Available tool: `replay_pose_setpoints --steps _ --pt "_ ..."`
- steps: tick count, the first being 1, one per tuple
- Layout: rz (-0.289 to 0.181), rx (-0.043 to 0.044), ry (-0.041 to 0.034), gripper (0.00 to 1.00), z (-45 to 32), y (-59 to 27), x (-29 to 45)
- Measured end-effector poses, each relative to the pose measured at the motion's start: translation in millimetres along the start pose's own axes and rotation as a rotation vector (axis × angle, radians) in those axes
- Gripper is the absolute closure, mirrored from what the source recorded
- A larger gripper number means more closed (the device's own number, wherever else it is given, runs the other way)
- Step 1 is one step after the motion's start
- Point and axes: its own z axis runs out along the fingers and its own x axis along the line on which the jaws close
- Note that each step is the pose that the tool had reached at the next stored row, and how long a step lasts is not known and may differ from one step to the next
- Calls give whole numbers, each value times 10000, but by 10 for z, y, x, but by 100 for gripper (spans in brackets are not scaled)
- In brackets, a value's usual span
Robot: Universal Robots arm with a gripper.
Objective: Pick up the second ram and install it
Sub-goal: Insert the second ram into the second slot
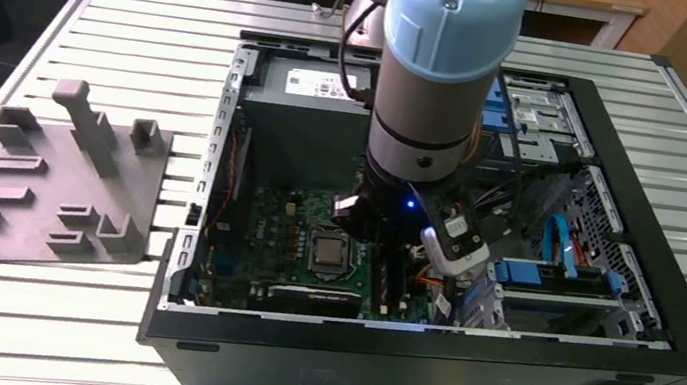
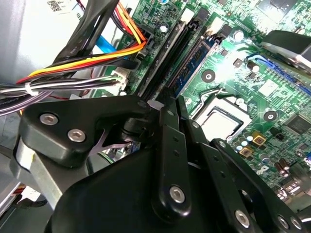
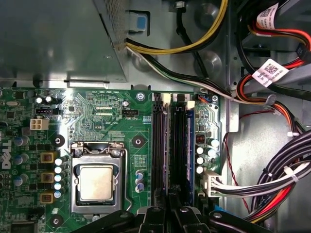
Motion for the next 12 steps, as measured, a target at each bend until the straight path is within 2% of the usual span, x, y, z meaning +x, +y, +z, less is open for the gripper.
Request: replay_pose_setpoints --steps 12 --pt "17 0 -1 86 19 -1 -52"
